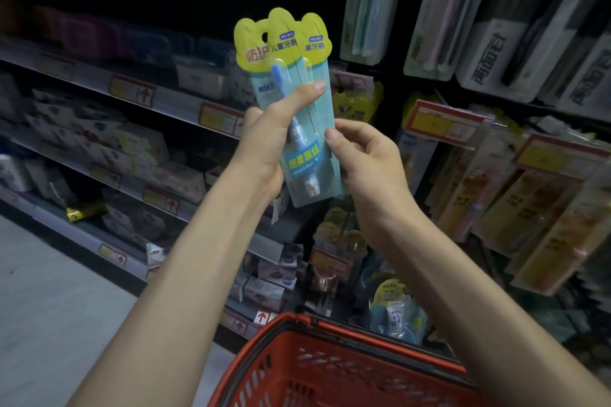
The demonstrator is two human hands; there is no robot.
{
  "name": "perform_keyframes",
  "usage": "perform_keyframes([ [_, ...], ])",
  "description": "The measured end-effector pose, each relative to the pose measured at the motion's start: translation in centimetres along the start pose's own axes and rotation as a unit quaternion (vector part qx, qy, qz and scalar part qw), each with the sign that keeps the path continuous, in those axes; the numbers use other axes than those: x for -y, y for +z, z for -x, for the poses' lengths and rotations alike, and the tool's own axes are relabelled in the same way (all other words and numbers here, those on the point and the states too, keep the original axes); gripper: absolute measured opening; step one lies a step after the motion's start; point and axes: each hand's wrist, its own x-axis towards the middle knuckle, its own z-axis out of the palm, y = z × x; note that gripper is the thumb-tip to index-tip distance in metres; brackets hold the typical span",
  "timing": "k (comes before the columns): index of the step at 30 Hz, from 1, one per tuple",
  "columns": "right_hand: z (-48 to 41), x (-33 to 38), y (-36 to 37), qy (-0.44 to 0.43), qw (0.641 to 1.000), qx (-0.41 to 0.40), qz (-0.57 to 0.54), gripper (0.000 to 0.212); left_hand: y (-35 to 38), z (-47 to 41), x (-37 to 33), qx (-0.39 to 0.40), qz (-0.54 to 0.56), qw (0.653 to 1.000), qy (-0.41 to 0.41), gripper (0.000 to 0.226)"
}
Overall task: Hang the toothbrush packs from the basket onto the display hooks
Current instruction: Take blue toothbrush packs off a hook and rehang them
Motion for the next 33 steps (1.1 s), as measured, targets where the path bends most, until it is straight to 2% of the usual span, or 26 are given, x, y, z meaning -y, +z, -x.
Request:
perform_keyframes([
  [2,0.3,-0.1,-0.1,-0.002,1.0,-0.006,-0.01,0.018,0.0,0.1,-0.1,-0.012,0.008,1.0,0.005,0.037],
  [5,0.5,-0.4,-0.3,-0.032,0.999,-0.031,0.023,0.015,0.1,0.2,-0.1,-0.016,-0.001,1.0,0.014,0.017],
  [10,0.6,-0.8,-0.4,-0.043,0.997,-0.062,0.021,0.016,0.5,0.3,0.1,0.024,-0.003,1.0,0.015,0.024],
  [13,0.3,-0.8,-0.3,-0.05,0.995,-0.082,0.025,0.013,0.5,0.1,0.1,0.042,0.011,0.999,0.025,0.01],
  [19,0.8,-1.6,-0.9,-0.097,0.984,-0.132,0.074,0.012,-0.1,-0.8,0.1,0.008,0.023,0.999,0.029,0.019],
  [22,1.8,-2.5,-1.8,-0.117,0.977,-0.153,0.095,0.012,-0.2,-0.9,0.0,0.049,0.017,0.997,0.052,0.023],
  [25,2.8,-3.8,-2.8,-0.105,0.975,-0.169,0.098,0.012,-0.3,-1.0,0.0,0.06,0.012,0.997,0.055,0.033],
  [33,4.2,-7.3,-4.5,-0.027,0.978,-0.184,0.092,0.005,-0.5,-1.0,0.1,0.052,0.009,0.998,0.046,0.033],
])
